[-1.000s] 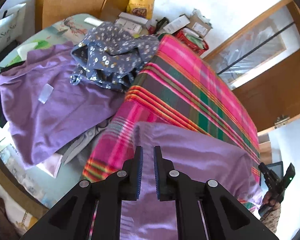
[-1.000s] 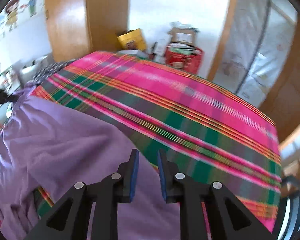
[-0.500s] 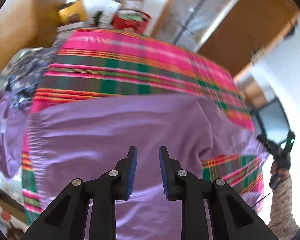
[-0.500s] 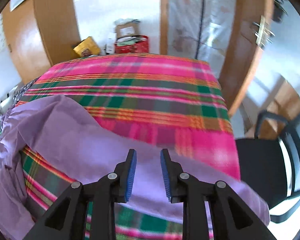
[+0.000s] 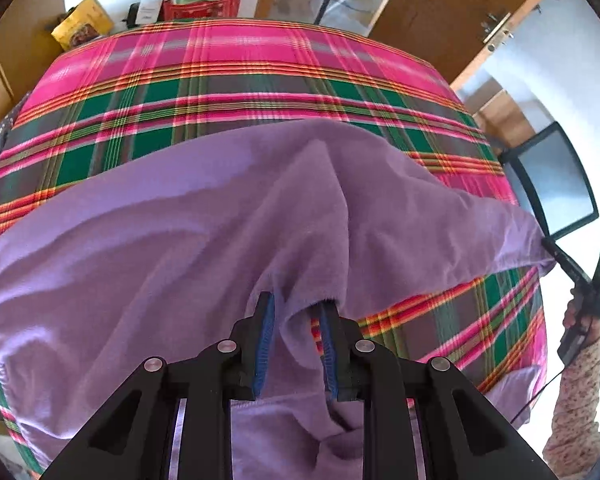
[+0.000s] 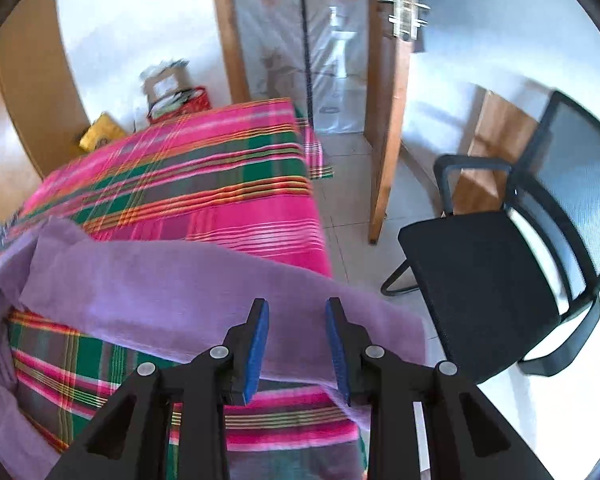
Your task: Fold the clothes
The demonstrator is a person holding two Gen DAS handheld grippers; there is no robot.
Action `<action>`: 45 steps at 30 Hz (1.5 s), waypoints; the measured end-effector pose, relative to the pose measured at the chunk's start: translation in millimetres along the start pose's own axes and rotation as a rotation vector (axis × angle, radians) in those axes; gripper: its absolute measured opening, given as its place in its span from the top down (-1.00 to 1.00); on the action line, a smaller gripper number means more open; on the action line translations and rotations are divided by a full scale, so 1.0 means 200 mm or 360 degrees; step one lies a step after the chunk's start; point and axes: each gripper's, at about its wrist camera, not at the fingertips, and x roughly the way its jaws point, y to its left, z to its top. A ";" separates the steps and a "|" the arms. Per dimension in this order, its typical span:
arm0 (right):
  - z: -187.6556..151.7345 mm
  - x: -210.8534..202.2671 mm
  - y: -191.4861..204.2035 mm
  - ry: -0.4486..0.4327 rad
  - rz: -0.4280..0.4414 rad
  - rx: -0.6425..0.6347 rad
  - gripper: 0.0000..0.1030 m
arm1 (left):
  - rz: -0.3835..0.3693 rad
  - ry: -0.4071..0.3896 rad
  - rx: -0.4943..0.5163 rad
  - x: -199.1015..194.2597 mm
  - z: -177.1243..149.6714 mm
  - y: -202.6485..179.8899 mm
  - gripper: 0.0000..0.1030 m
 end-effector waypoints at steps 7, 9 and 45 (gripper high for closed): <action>-0.07 -0.02 -0.19 -0.0006 0.0100 0.0238 0.19 | -0.0005 0.0045 -0.0074 0.05 0.02 0.02 0.55; -0.10 -0.04 -0.21 -0.0023 0.0137 0.0276 0.18 | 0.0004 0.0065 -0.0095 0.07 0.02 0.02 0.55; 0.30 -0.13 -0.34 -0.0393 0.0425 0.0282 0.92 | 0.0013 0.0024 -0.0216 0.11 0.06 0.01 0.69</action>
